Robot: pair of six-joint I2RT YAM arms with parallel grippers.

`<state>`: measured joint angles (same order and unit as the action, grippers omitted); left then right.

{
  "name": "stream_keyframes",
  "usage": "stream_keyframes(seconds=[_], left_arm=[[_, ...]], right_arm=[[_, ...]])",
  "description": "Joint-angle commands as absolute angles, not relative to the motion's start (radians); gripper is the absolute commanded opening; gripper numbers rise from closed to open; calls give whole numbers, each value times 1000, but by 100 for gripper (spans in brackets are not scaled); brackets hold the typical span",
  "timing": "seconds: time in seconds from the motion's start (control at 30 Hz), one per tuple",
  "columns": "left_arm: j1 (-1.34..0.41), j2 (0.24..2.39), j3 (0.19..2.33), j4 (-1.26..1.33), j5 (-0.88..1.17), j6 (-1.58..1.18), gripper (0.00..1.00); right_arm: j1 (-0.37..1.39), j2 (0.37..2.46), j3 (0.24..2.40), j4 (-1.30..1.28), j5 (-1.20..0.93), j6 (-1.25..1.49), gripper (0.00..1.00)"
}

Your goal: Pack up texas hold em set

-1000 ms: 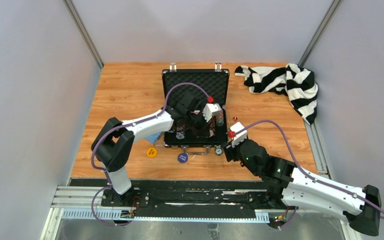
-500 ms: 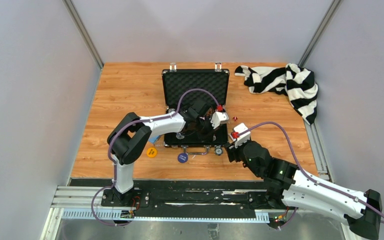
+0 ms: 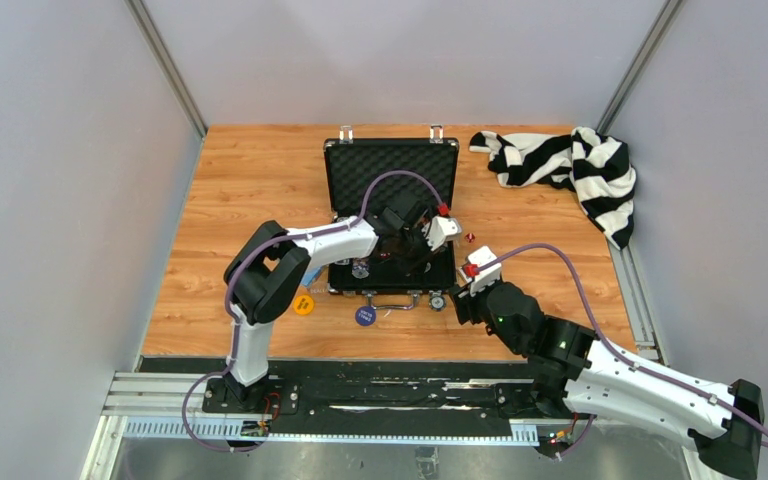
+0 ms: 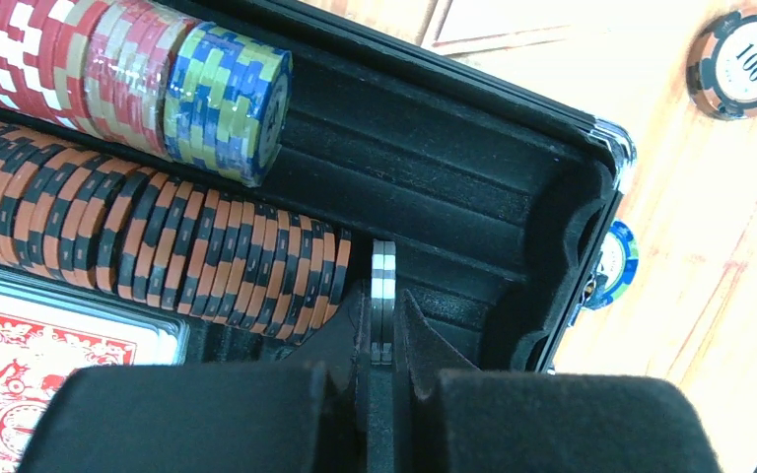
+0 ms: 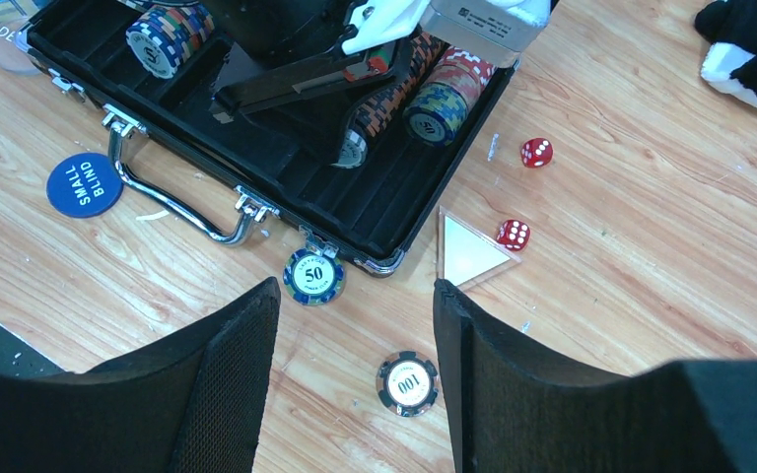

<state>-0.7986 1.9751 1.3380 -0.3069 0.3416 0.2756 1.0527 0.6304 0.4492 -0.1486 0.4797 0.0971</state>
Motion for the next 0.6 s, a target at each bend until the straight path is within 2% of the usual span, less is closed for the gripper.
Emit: stream_keyframes(seconds=[0.0,0.23,0.33,0.57], left_arm=[[-804,2046,1393,-281,297,298,2],[-804,2066,1409,-317,280,304,4],[-804,2061,1404,-323,268,296,14],[-803,2056,1429,-351,258,296,14]], right_arm=[[1041,617,436,-158,483,110,58],[1040,635,435,-158,475,114,58],[1040,642,436,-152,472,112,58],[1033,656,435,-145,464,109,58]])
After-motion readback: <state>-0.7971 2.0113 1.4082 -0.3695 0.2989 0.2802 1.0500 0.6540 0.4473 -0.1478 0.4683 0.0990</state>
